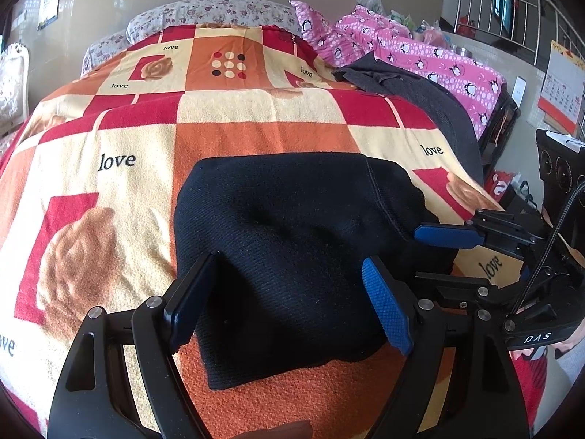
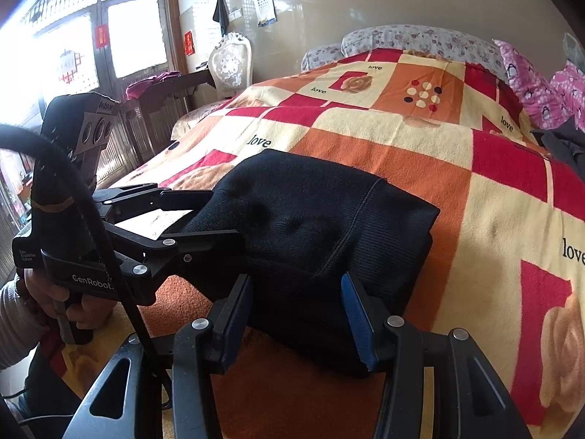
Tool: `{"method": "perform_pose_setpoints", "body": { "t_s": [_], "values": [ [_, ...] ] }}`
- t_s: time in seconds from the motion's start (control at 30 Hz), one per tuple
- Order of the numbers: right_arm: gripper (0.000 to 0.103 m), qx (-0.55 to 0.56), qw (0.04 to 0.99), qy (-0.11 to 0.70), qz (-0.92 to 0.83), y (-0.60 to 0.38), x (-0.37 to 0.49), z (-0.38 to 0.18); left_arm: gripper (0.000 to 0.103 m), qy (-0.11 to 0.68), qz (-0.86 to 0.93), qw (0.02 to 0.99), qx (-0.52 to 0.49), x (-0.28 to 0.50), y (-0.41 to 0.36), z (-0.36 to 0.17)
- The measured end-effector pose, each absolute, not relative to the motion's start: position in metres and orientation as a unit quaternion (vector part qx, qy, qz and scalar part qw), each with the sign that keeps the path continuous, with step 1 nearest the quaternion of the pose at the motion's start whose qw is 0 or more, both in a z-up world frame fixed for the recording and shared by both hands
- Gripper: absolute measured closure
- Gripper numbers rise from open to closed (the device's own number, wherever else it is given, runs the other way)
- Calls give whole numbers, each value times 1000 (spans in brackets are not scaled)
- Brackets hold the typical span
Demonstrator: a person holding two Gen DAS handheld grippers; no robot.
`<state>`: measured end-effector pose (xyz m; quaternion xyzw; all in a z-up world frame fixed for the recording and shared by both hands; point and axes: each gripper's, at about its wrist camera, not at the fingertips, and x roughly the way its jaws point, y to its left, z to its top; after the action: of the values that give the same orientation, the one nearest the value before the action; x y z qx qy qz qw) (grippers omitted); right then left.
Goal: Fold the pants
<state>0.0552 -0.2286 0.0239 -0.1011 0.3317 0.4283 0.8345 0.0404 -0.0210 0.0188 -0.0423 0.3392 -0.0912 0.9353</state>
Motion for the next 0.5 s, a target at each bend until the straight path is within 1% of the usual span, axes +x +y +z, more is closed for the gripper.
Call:
{"method": "perform_pose_setpoints", "body": {
  "t_s": [0.37, 0.5],
  "values": [
    [55, -86, 833, 332, 434, -232, 58, 25, 21, 339, -91, 935, -42, 40, -21, 19],
    [56, -64, 840, 316, 437, -241, 56, 28, 21, 340, -91, 935, -43, 41, -20, 19]
  ]
}}
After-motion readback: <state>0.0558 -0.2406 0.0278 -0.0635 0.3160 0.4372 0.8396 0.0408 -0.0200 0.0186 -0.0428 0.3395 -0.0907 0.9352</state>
